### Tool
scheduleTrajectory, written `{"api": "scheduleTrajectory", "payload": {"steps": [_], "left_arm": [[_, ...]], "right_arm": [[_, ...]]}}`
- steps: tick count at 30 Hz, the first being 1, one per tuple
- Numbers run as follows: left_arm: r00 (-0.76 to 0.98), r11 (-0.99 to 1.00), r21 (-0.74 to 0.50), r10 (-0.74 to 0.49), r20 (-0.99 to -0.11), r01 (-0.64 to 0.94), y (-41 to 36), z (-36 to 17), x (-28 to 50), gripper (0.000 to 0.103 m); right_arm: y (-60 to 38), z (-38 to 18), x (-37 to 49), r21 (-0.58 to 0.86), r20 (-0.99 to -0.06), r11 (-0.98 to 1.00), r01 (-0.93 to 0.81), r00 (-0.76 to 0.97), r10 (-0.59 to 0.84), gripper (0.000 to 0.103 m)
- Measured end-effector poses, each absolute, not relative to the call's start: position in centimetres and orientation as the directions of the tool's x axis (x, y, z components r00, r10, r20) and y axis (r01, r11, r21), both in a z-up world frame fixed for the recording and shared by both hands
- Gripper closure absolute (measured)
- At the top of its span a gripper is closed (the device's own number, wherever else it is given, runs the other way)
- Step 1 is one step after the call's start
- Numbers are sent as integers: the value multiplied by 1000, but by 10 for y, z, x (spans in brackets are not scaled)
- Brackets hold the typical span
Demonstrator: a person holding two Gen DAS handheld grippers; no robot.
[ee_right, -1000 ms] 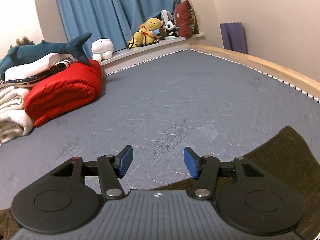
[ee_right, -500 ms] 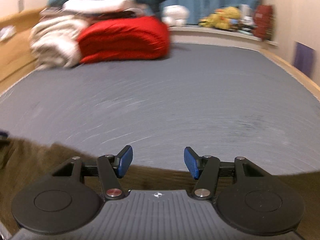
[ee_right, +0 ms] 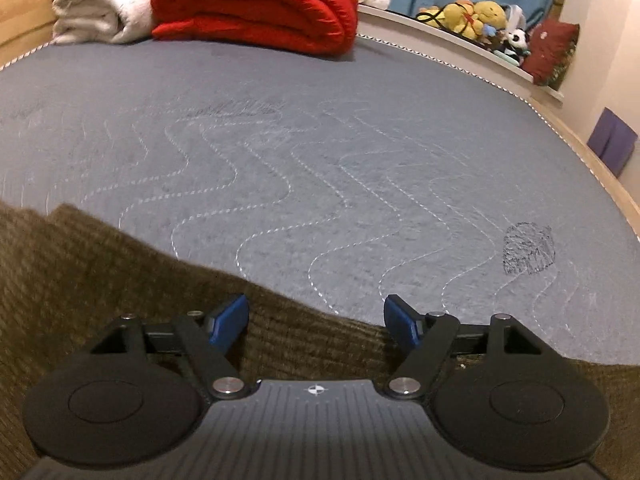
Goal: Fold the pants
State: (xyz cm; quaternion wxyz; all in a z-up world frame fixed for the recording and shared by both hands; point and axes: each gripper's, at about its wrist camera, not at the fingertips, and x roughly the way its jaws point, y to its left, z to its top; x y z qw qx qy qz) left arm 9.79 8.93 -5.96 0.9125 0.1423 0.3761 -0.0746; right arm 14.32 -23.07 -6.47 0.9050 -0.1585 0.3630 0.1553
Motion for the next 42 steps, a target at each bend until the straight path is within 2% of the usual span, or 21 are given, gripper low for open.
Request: {"api": "scheduleTrajectory", "payload": {"steps": [5, 7, 11, 13, 18, 22, 29, 31, 33, 39, 42], "left_arm": [[653, 896, 103, -232, -721, 432, 42, -63, 103, 69], [619, 881, 79, -262, -740, 467, 32, -75, 109, 69], [542, 915, 129, -109, -833, 382, 33, -112, 136, 69], [537, 931, 87, -127, -834, 355, 38, -110, 142, 69], [607, 939, 123, -105, -788, 322, 36, -89, 136, 69], [619, 934, 121, -122, -776, 335, 34, -88, 134, 67], [624, 934, 128, -116, -772, 333, 38, -88, 123, 66], [626, 937, 122, -120, -771, 329, 40, -87, 118, 66], [631, 939, 116, -124, -766, 325, 42, -84, 113, 65], [631, 936, 79, -167, -758, 342, 44, -73, 95, 62], [612, 922, 83, -181, -770, 377, 35, -75, 89, 62]], "right_arm": [[-246, -58, 143, -127, -707, 914, -384, 682, 189, 28], [-254, -51, 139, -110, -695, 918, -382, 690, 204, 28], [-280, -32, 132, -66, -660, 935, -349, 718, 222, 28], [-298, -27, 132, -38, -647, 949, -312, 731, 215, 28], [-345, -39, 141, 6, -680, 986, -165, 723, 125, 28], [-369, -68, 148, -57, -780, 996, -70, 626, -1, 27], [-386, -60, 136, 7, -757, 997, -77, 651, 55, 26], [-386, -59, 131, -35, -759, 995, -97, 650, 36, 26], [-387, -71, 127, -89, -800, 989, -118, 600, 0, 25], [-406, -58, 104, -90, -772, 993, -78, 635, -20, 24], [-415, -61, 94, -98, -806, 994, -52, 590, -49, 24]]}}
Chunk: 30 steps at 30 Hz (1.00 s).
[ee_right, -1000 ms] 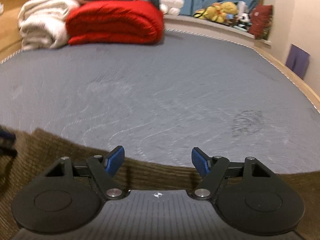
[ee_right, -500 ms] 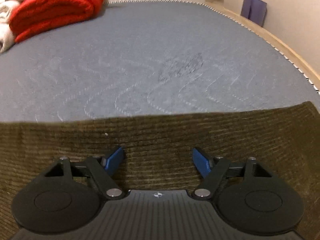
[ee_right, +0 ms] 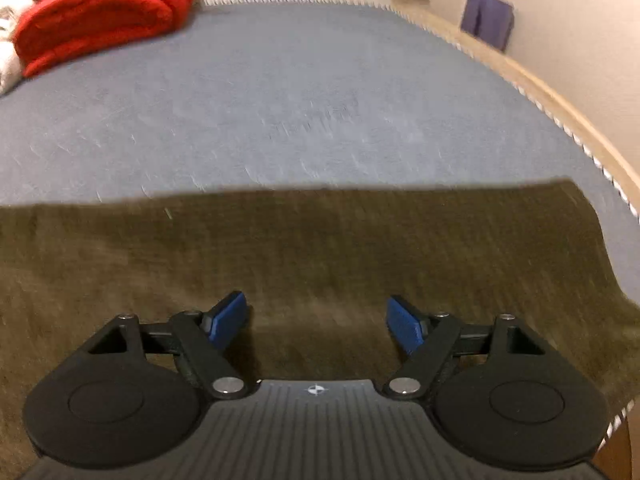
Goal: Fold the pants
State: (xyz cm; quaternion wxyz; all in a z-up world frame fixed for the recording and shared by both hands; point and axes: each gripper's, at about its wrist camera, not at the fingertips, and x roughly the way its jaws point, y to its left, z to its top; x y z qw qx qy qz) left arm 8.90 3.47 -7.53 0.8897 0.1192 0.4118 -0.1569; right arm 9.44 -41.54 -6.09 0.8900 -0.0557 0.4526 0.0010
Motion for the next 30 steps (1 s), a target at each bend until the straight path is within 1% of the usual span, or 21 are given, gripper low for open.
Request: {"api": "scheduleTrajectory", "payload": {"steps": [2, 5, 7, 10, 12, 14, 16, 17, 19, 25, 29, 30], "left_arm": [[593, 904, 96, -190, -782, 417, 26, -77, 85, 61], [576, 884, 105, -204, -792, 456, 18, -77, 78, 60], [566, 882, 84, -222, -794, 463, 17, -76, 75, 60], [539, 868, 49, -262, -800, 495, 11, -78, 70, 60], [491, 825, 50, -285, -823, 563, 1, -86, 64, 60], [411, 753, 56, -293, -863, 655, -13, -103, 53, 59], [417, 717, 105, -273, -867, 689, -19, -109, 43, 59], [411, 717, 101, -273, -870, 690, -19, -107, 44, 60], [410, 745, 57, -301, -861, 665, -12, -97, 49, 60], [535, 830, 25, -336, -775, 558, 7, -61, 57, 55], [567, 837, 37, -336, -752, 546, 3, -50, 56, 46], [567, 834, 42, -337, -751, 551, 5, -50, 55, 45]], "right_arm": [[-418, -66, 90, -114, -839, 990, -81, 542, -52, 24], [-428, -53, 87, -110, -850, 991, -77, 523, -54, 23], [-442, -38, 82, -81, -839, 997, -13, 541, -61, 23], [-477, -5, 79, 25, -795, 990, 137, 603, -63, 23], [-502, 13, 75, 80, -762, 967, 243, 641, -98, 23], [-520, 24, 67, 123, -734, 944, 307, 668, -122, 21], [-536, 27, 56, 152, -710, 923, 354, 689, -148, 21], [-542, 26, 51, 159, -706, 912, 378, 690, -162, 21], [-562, 25, 43, 198, -696, 877, 438, 693, -189, 21], [-635, 23, 16, 310, -647, 734, 604, 700, -303, 19], [-684, -7, 3, 408, -683, 600, 688, 666, -300, 20], [-690, -15, -1, 429, -696, 560, 709, 655, -294, 20]]}}
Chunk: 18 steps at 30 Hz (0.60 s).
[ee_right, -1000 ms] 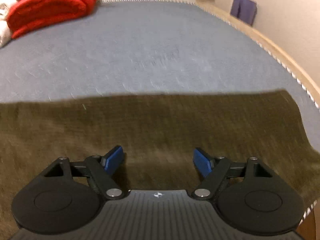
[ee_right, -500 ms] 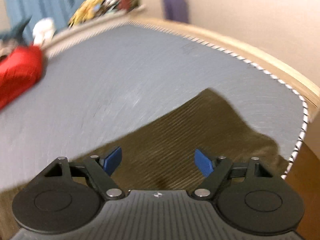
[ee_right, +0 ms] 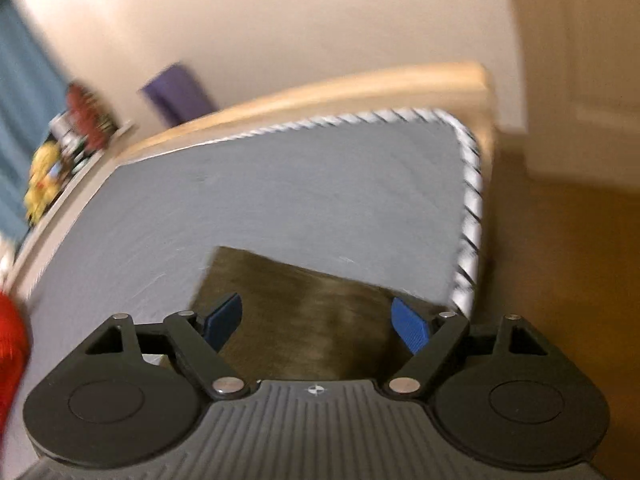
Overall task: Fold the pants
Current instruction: 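Grasp the hems with the right gripper and fold them toward the left gripper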
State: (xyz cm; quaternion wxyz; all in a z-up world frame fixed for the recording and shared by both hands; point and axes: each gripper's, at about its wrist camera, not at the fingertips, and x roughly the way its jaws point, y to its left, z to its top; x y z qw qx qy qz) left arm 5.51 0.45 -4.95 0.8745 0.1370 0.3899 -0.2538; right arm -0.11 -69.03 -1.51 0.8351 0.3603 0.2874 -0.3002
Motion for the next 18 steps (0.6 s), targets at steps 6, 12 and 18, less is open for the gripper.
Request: {"api": "scheduleTrajectory", "payload": {"steps": [6, 12, 18], "left_arm": [[560, 815, 64, -337, -757, 576, -4, -53, 52, 44], [565, 809, 78, -335, -754, 583, -9, -53, 54, 42], [568, 808, 87, -328, -755, 583, -7, -54, 54, 41]], "right_arm": [[-704, -46, -16, 469, -753, 460, 754, 614, -239, 20], [-704, -66, -9, 497, -771, 454, 740, 616, -160, 20], [-699, -72, -3, 496, -777, 466, 733, 614, -139, 33]]}}
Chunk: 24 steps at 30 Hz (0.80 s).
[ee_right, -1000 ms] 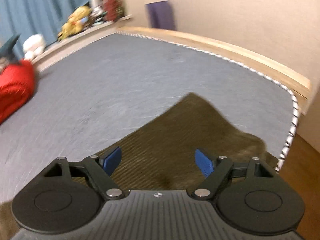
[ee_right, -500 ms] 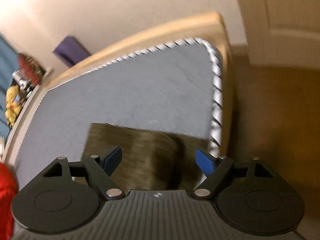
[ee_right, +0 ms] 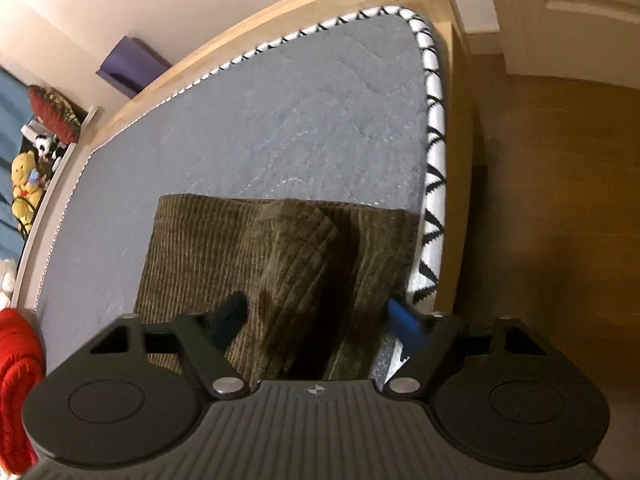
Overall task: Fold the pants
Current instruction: 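Grasp the hems with the right gripper and fold them toward the left gripper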
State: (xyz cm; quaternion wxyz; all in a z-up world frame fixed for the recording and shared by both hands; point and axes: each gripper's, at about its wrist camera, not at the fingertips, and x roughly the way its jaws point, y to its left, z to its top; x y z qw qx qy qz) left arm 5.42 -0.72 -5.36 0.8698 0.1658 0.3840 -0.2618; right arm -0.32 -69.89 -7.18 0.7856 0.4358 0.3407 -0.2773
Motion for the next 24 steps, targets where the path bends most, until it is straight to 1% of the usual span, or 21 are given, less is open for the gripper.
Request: {"api": "scheduleTrajectory", "payload": {"steps": [1, 2, 3, 4, 6, 8, 10, 12, 14, 16, 18, 19, 20, 21, 22, 23, 24], "left_arm": [[569, 808, 88, -327, -754, 582, -8, -54, 54, 41], [570, 808, 90, -326, -754, 582, -8, -54, 54, 41], [571, 808, 92, -326, -754, 582, -8, -54, 54, 41], [571, 807, 94, -325, -754, 583, -8, -54, 54, 41], [574, 808, 95, -325, -752, 582, -8, -53, 55, 41], [577, 810, 94, -325, -749, 579, -7, -52, 55, 41], [583, 814, 95, -323, -745, 573, -5, -51, 56, 41], [594, 825, 94, -316, -740, 557, -2, -50, 57, 41], [603, 842, 86, -305, -737, 532, 5, -49, 60, 41], [610, 861, 75, -293, -736, 504, 13, -48, 65, 41], [614, 878, 63, -279, -739, 475, 21, -49, 69, 41], [613, 884, 58, -272, -742, 463, 24, -50, 72, 41], [611, 890, 54, -265, -745, 452, 27, -51, 74, 41], [610, 894, 51, -260, -749, 444, 30, -52, 75, 41], [606, 897, 47, -257, -752, 440, 32, -54, 77, 41], [601, 898, 43, -257, -757, 437, 33, -55, 79, 41], [597, 899, 38, -257, -759, 436, 34, -55, 80, 41]], "right_arm": [[-697, -71, -2, 474, -782, 478, 739, 603, -156, 44], [-696, -70, -2, 463, -785, 483, 743, 596, -165, 51], [-695, -70, -1, 459, -784, 490, 742, 597, -170, 66], [-694, -67, -1, 461, -777, 498, 735, 605, -174, 72], [-691, -61, -1, 465, -763, 505, 727, 619, -188, 77], [-681, -47, 1, 445, -745, 532, 720, 628, -226, 79], [-660, -23, 6, 406, -702, 599, 690, 656, -278, 81], [-619, 13, 13, 323, -609, 743, 586, 730, -310, 81], [-566, 46, 15, 196, -492, 883, 426, 822, -287, 81], [-498, 72, 6, 46, -369, 983, 180, 917, -151, 81], [-430, 84, -18, -127, -278, 989, -80, 960, 42, 81], [-395, 84, -35, -219, -250, 949, -228, 953, 172, 81], [-372, 82, -49, -275, -249, 899, -340, 929, 275, 81], [-347, 74, -66, -326, -276, 819, -472, 876, 395, 81], [-327, 64, -78, -347, -327, 739, -577, 813, 481, 80], [-307, 48, -89, -329, -422, 643, -692, 716, 555, 79], [-294, 34, -94, -298, -499, 576, -761, 639, 586, 79]]}}
